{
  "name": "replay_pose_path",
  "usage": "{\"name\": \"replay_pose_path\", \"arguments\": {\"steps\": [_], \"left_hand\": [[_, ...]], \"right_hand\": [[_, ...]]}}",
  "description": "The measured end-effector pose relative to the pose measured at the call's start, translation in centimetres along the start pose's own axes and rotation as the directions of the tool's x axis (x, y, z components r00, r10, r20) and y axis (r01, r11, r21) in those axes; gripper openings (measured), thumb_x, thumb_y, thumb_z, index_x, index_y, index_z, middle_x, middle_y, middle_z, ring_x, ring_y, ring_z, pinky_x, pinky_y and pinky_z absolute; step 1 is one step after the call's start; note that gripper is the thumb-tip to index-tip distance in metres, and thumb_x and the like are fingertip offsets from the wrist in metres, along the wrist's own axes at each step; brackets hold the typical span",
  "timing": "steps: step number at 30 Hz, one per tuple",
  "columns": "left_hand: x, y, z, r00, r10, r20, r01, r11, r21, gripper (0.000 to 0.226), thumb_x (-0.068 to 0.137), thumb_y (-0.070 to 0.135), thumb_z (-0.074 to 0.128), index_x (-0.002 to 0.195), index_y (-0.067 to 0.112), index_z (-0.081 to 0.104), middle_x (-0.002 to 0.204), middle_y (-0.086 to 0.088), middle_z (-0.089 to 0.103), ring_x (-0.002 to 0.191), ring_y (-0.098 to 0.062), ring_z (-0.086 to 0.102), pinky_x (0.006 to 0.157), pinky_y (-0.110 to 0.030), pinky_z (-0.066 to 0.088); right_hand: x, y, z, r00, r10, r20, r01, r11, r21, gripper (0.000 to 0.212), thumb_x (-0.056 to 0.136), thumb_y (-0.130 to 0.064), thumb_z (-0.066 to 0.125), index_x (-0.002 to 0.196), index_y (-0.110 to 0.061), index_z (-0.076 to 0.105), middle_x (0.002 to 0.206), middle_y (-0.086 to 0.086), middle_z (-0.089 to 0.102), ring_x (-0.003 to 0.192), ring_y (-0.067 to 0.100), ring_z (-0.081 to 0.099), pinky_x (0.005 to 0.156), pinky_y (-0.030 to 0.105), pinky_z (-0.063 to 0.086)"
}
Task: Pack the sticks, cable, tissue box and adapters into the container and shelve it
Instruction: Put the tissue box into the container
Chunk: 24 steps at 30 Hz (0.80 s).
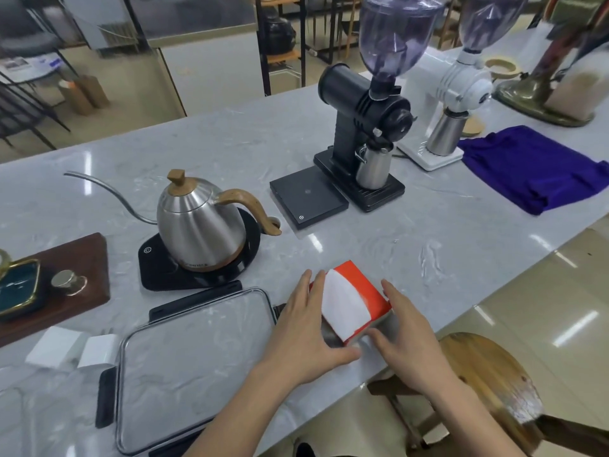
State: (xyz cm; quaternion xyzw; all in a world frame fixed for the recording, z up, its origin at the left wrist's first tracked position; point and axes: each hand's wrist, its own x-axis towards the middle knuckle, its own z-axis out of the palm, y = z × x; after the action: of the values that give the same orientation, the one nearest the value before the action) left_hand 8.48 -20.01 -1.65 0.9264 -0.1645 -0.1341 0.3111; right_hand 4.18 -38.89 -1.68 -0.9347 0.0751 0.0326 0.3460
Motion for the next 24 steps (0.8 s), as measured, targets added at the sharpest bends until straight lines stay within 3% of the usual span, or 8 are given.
{"name": "replay_pose_path", "arguments": {"steps": [2,3,5,8,11,16,24], "left_hand": [[0.4,0.1,0.4,1.000,0.004,-0.012,-0.005,1.000,-0.019,0.132,0.059,0.072,0.073,0.152,0.037,-0.014,0.163,0.019,-0.012,0.151,-0.008,0.001,0.121,-0.042,0.023],[0.7,0.2,0.5,1.000,0.002,-0.020,-0.003,0.999,-0.033,0.132,0.057,0.072,0.073,0.153,0.036,-0.011,0.163,0.019,-0.009,0.151,-0.008,0.004,0.121,-0.041,0.024],[1.2,0.4,0.8,0.999,0.001,-0.049,-0.005,0.998,-0.063,0.130,0.055,0.073,0.073,0.153,0.034,-0.002,0.162,0.017,0.004,0.149,-0.009,0.015,0.118,-0.039,0.031],[1.6,0.3,1.0,0.997,0.017,-0.076,-0.023,0.997,-0.077,0.119,0.056,0.071,0.074,0.150,0.032,0.012,0.152,0.016,0.022,0.140,-0.008,0.031,0.110,-0.035,0.040],[1.7,0.3,1.2,0.996,0.018,-0.085,-0.025,0.996,-0.089,0.108,0.057,0.067,0.073,0.145,0.034,0.021,0.139,0.017,0.032,0.129,-0.006,0.039,0.103,-0.033,0.045],[1.9,0.3,1.6,0.995,-0.008,-0.100,-0.003,0.995,-0.101,0.103,0.057,0.059,0.078,0.140,0.035,0.023,0.132,0.017,0.033,0.125,-0.007,0.039,0.100,-0.032,0.045],[2.1,0.4,1.7,0.997,-0.028,-0.068,0.022,0.995,-0.095,0.106,0.053,0.056,0.076,0.140,0.033,0.022,0.132,0.015,0.030,0.126,-0.009,0.036,0.101,-0.036,0.046]], "right_hand": [[0.2,0.2,-0.3,1.000,-0.028,0.008,0.028,1.000,-0.011,0.057,0.089,-0.022,0.066,0.140,-0.027,0.040,0.125,-0.020,0.051,0.122,0.009,0.052,0.090,0.005,0.032],[0.3,0.3,-0.4,0.999,-0.051,0.003,0.051,0.999,-0.014,0.047,0.090,-0.019,0.064,0.132,-0.029,0.047,0.117,-0.020,0.056,0.112,0.010,0.057,0.082,0.006,0.037],[0.5,0.6,-0.7,0.997,-0.076,-0.001,0.076,0.997,0.003,0.039,0.090,-0.015,0.060,0.126,-0.029,0.052,0.110,-0.013,0.064,0.102,0.010,0.061,0.080,0.015,0.045],[1.0,1.3,-0.9,0.995,-0.101,0.019,0.101,0.995,-0.012,0.043,0.091,-0.015,0.058,0.132,-0.028,0.053,0.115,-0.012,0.066,0.105,0.008,0.061,0.088,0.027,0.050],[1.4,1.7,-0.9,0.992,-0.126,0.015,0.127,0.992,-0.018,0.039,0.087,-0.008,0.058,0.119,-0.031,0.060,0.102,-0.014,0.069,0.094,0.008,0.063,0.080,0.026,0.051],[1.7,1.9,-0.9,0.992,-0.124,-0.004,0.124,0.992,0.017,0.041,0.083,-0.002,0.058,0.111,-0.032,0.063,0.096,-0.014,0.071,0.089,0.008,0.065,0.078,0.031,0.053],[1.8,1.9,-0.8,0.991,-0.133,-0.005,0.133,0.991,0.026,0.039,0.083,0.000,0.058,0.106,-0.030,0.066,0.089,-0.015,0.070,0.083,0.005,0.063,0.075,0.026,0.051]]}}
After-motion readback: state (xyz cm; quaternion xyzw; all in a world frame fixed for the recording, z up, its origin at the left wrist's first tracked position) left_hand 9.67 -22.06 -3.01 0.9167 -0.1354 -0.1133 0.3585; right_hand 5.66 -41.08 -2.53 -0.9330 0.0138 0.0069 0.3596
